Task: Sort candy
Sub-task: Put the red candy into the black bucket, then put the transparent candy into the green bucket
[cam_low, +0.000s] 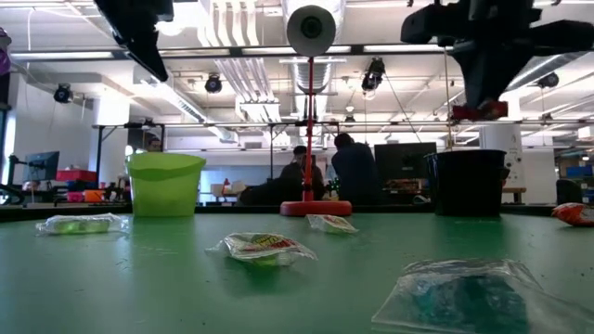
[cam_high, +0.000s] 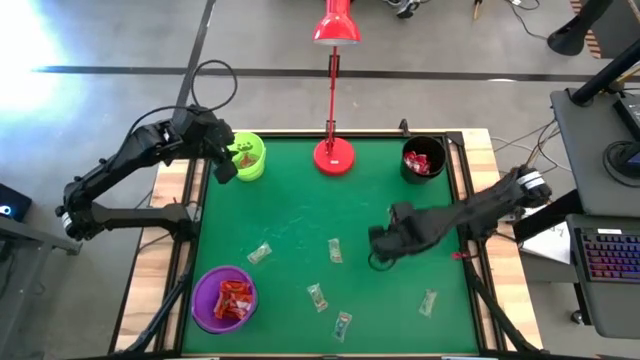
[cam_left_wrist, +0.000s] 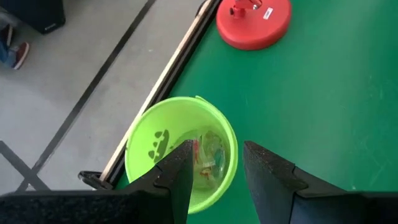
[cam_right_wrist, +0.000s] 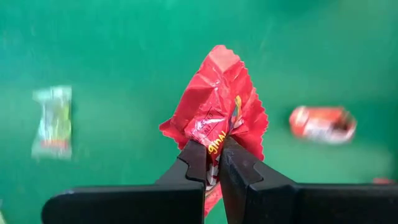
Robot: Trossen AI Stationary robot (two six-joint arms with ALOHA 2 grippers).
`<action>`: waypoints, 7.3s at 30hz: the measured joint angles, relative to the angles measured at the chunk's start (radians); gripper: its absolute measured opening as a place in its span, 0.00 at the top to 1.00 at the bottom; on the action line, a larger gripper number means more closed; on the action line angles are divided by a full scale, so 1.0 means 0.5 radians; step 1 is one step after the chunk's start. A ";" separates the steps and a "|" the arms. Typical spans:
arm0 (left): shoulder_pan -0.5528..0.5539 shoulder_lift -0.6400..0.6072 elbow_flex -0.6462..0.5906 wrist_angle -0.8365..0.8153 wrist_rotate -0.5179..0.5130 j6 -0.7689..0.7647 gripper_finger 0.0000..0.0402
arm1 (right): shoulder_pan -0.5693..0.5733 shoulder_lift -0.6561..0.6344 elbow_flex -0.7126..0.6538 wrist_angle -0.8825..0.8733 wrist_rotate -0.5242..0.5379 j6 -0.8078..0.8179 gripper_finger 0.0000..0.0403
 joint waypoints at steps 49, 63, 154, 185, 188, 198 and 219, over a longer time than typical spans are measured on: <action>0.008 0.649 0.673 0.256 -0.234 0.093 0.69 | -2.094 -0.624 -0.375 0.390 0.074 -2.444 0.80; 0.008 0.711 0.702 0.021 -0.158 0.053 0.69 | -2.133 -0.590 -0.302 0.429 0.085 -2.531 0.60; -1.377 1.348 0.783 -0.039 0.729 0.162 0.54 | -1.523 -0.609 0.171 0.069 -0.445 -2.860 0.66; -1.932 2.404 1.523 -0.278 0.416 0.022 0.53 | -1.519 -1.066 0.171 -0.344 -0.442 -2.911 0.66; -1.950 2.477 1.593 -0.227 0.414 0.041 0.53 | -1.519 -1.053 0.170 -0.347 -0.442 -2.924 0.66; -1.989 2.702 1.784 -0.297 0.472 0.160 0.53 | -1.519 -1.055 0.170 -0.353 -0.442 -2.926 0.66; -2.023 2.711 1.523 -0.116 0.574 0.163 0.53 | -1.519 -1.089 0.169 -0.364 -0.443 -2.867 0.66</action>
